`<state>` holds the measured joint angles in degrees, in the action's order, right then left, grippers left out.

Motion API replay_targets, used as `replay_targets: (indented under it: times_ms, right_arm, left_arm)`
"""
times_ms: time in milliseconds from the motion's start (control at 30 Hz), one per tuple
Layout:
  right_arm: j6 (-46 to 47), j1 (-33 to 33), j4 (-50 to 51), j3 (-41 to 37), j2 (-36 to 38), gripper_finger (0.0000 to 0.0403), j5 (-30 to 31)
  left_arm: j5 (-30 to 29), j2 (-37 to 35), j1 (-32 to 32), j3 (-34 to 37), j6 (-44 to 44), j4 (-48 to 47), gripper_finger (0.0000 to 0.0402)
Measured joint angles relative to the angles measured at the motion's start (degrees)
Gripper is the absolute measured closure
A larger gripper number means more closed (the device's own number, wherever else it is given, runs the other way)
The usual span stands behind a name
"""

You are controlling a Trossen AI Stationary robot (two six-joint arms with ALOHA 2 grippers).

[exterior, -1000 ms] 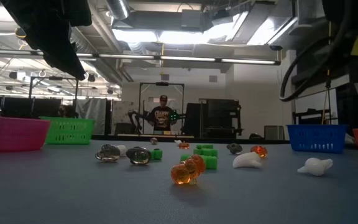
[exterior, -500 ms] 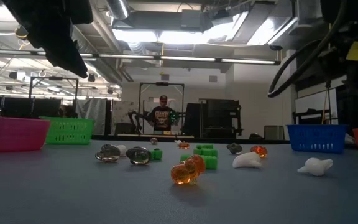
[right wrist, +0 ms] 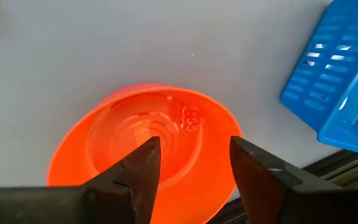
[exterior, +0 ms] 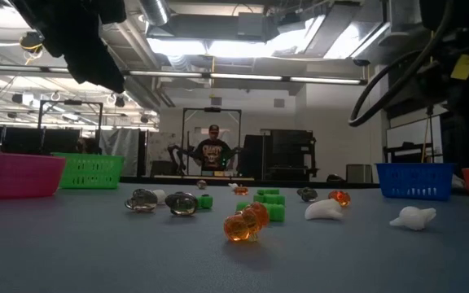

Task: Sort Halloween decoration
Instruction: Put the small orange pumpkin toy into the transparent orange bowl, then put the small green skeleton toy into the transparent red bowl

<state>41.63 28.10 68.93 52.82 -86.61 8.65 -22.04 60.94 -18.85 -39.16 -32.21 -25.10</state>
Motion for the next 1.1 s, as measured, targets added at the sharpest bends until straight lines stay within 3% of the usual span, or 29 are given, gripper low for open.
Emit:
replay_targets:
  times_ms: [200,500,667,1100]
  right_arm:
    - [0.0,0.0,-0.02,0.0,-0.02,0.0198,0.39]
    - [0.0,0.0,-0.41,0.0,-0.02,0.0198,0.38]
    - [0.02,0.0,-0.57,0.0,-0.02,0.0198,0.38]
    - [0.02,0.0,-5.14,0.0,-0.02,0.0198,-0.88]
  left_arm:
    - [0.03,4.24,0.0,0.02,6.36,7.69,0.026]
    - [3.58,15.89,-0.01,0.02,14.71,27.21,0.026]
    - [5.18,23.15,-0.44,0.0,14.89,36.36,0.026]
    - [4.93,38.24,-2.36,0.0,14.8,49.07,0.026]
